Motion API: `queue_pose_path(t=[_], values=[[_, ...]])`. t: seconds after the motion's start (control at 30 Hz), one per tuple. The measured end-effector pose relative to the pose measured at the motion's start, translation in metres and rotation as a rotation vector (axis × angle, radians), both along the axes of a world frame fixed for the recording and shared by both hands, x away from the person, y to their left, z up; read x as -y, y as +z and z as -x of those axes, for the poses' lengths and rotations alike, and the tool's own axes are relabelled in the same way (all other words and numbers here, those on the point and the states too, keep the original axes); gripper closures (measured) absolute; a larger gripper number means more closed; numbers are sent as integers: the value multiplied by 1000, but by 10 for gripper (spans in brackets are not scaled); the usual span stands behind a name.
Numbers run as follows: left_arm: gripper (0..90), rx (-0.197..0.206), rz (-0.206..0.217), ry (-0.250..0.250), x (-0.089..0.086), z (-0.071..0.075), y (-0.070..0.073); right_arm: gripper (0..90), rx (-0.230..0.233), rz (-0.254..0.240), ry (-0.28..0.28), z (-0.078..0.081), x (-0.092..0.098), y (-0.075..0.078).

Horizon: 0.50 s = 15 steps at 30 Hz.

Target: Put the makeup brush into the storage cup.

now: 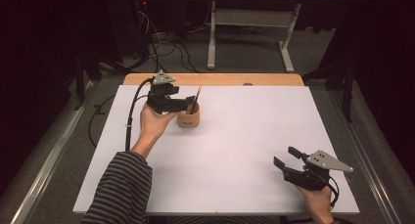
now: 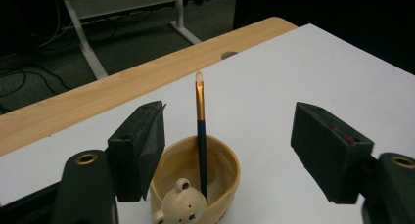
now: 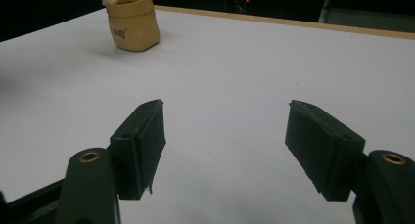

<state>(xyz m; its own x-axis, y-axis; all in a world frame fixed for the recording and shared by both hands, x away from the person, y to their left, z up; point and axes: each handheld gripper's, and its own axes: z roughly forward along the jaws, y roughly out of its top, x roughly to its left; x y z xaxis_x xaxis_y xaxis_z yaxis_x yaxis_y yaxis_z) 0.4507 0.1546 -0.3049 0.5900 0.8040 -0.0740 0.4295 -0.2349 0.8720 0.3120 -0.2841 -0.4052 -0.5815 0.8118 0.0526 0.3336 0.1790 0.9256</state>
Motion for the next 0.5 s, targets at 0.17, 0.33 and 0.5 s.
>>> queue_pose_path(t=[0.17, 0.33, 0.5], values=[[280, -3, 4, -15, 0, 4, 3, 329, -1, 2, 0, -2, 1, 0], [277, -1, 2, -19, -2, 6, 4, 329, 3, -6, -1, -1, 2, 0], [276, 1, 1, -17, -6, 7, 4, 329, 1, -5, -2, -2, 2, 0]])
